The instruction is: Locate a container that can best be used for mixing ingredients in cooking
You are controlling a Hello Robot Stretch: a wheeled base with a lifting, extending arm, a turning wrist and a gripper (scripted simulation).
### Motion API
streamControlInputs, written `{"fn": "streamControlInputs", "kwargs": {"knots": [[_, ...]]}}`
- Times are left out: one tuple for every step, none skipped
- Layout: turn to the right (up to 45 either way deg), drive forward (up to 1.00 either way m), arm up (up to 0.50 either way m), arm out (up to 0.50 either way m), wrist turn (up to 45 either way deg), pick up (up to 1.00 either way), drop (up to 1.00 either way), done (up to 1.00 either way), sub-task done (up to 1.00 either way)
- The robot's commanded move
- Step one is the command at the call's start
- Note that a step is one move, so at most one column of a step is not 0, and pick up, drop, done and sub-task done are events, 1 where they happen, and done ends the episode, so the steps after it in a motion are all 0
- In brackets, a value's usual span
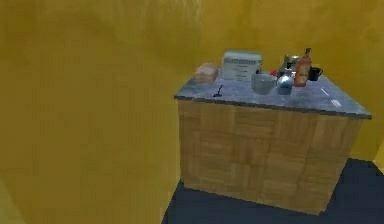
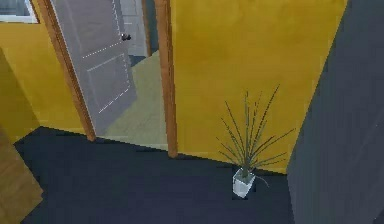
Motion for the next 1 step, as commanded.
{"fn": "streamControlInputs", "kwargs": {"knots": [[0.0,0.65,0.0,0.0,0.0,0.0,0.0,0.0,0.0]]}}
